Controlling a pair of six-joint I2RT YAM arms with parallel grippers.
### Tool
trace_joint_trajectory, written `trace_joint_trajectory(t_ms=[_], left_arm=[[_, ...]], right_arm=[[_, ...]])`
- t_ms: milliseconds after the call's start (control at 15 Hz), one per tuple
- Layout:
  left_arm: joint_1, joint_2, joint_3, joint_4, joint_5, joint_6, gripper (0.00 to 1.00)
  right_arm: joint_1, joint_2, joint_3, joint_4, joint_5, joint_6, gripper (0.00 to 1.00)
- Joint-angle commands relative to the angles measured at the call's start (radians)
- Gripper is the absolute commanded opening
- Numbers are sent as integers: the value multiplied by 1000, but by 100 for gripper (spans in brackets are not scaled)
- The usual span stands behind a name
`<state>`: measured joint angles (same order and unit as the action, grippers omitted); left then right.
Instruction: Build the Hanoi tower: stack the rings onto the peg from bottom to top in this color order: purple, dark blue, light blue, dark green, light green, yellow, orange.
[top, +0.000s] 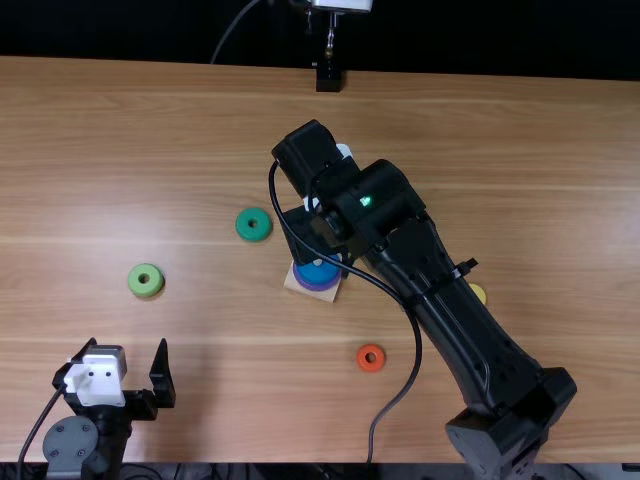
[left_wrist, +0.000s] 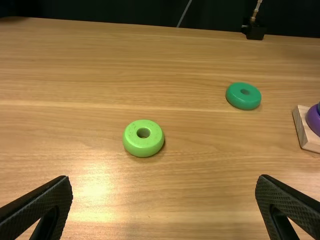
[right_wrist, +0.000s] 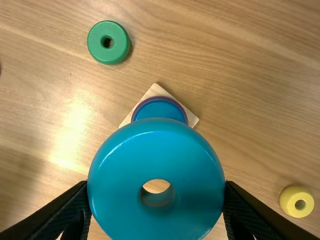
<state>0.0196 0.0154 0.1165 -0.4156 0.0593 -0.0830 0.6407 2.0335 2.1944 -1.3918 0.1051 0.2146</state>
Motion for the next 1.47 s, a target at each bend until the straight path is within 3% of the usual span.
trace_joint_trajectory(t_ms=[0, 1400], left_arm=[[0, -15, -117, -37, 22, 6, 100], [0, -15, -117, -37, 22, 6, 100]], right_arm=[[-4, -16, 31, -1, 9, 1, 0], [-38, 62, 27, -8, 9, -12, 0]])
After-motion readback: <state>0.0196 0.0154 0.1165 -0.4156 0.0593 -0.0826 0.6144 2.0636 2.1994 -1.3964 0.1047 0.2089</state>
